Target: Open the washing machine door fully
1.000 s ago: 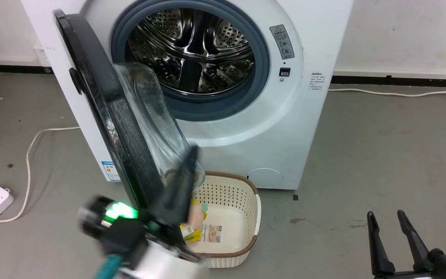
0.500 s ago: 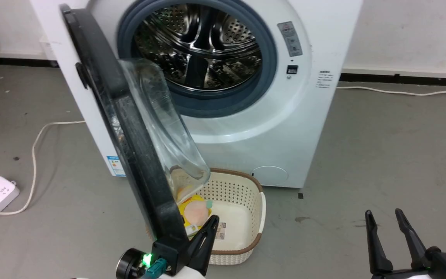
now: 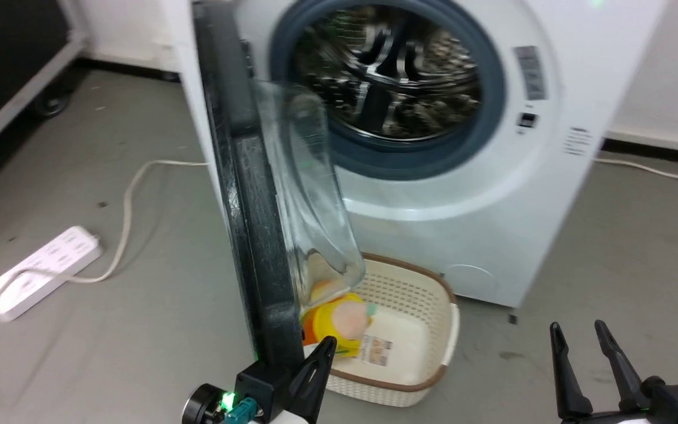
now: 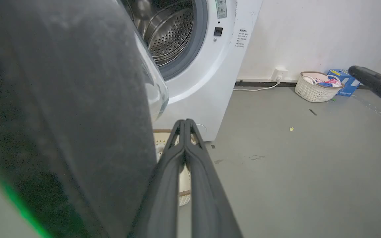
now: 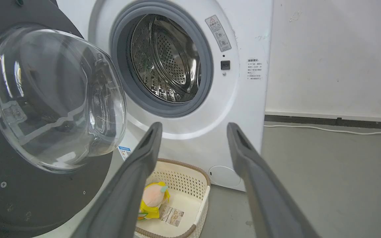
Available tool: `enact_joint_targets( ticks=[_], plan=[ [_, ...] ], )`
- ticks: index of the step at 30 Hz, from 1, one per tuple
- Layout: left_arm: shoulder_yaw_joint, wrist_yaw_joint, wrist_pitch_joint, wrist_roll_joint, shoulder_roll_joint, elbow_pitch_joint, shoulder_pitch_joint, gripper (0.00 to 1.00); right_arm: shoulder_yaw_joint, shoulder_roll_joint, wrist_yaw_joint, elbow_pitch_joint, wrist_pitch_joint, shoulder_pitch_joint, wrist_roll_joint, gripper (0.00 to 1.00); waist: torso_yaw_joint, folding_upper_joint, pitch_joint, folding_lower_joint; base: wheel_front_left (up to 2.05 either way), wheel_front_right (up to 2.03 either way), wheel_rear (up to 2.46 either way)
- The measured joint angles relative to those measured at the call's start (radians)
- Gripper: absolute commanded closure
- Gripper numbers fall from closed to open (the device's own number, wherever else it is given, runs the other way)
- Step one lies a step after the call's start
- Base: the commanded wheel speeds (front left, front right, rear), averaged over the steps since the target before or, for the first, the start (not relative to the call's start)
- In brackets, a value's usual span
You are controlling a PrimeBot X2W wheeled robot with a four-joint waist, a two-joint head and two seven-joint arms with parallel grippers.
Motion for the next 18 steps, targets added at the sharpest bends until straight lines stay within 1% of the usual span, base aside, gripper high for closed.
enact_joint_targets(
  ticks=[9,10,11,14,15,16,17,18],
  plan=[
    [0.016,0.026,-0.004,-0.009,0.015,-0.009,0.001,1.00,0.010,0.000,0.000,0.018,0.000,0.005,0.002,0.00,0.149,0.0000,-0.012,0.0000,0.00,0.00,0.00],
    [0.023,0.031,-0.005,-0.015,0.020,-0.012,0.002,1.00,0.011,0.001,0.000,0.019,0.000,0.006,0.002,0.00,0.184,0.0000,-0.015,0.0000,0.00,0.00,0.00],
    [0.023,0.031,-0.005,-0.015,0.020,-0.012,0.002,1.00,0.011,0.001,0.000,0.019,0.000,0.006,0.002,0.00,0.184,0.0000,-0.015,0.0000,0.00,0.00,0.00],
    [0.048,0.046,-0.006,-0.024,0.026,-0.014,0.002,1.00,0.019,0.001,0.000,0.020,0.000,0.005,0.002,0.00,0.234,0.0000,-0.016,0.0000,0.00,0.00,0.00],
    [0.071,0.057,-0.009,-0.031,0.033,-0.015,0.001,1.00,0.023,0.001,0.000,0.019,0.000,0.004,0.000,0.00,0.265,0.0000,-0.014,0.0000,0.00,0.00,0.00],
    [0.071,0.057,-0.009,-0.031,0.033,-0.015,0.001,1.00,0.023,0.001,0.000,0.019,0.000,0.004,0.000,0.00,0.265,0.0000,-0.014,0.0000,0.00,0.00,0.00],
    [0.095,0.068,-0.015,-0.040,0.042,-0.015,-0.003,1.00,0.026,0.001,0.000,0.019,0.000,0.003,-0.008,0.00,0.291,0.0000,-0.008,0.0000,0.00,0.00,0.00],
    [0.095,0.068,-0.015,-0.040,0.042,-0.015,-0.003,1.00,0.026,0.001,0.000,0.019,0.000,0.003,-0.008,0.00,0.291,0.0000,-0.008,0.0000,0.00,0.00,0.00]
  ],
)
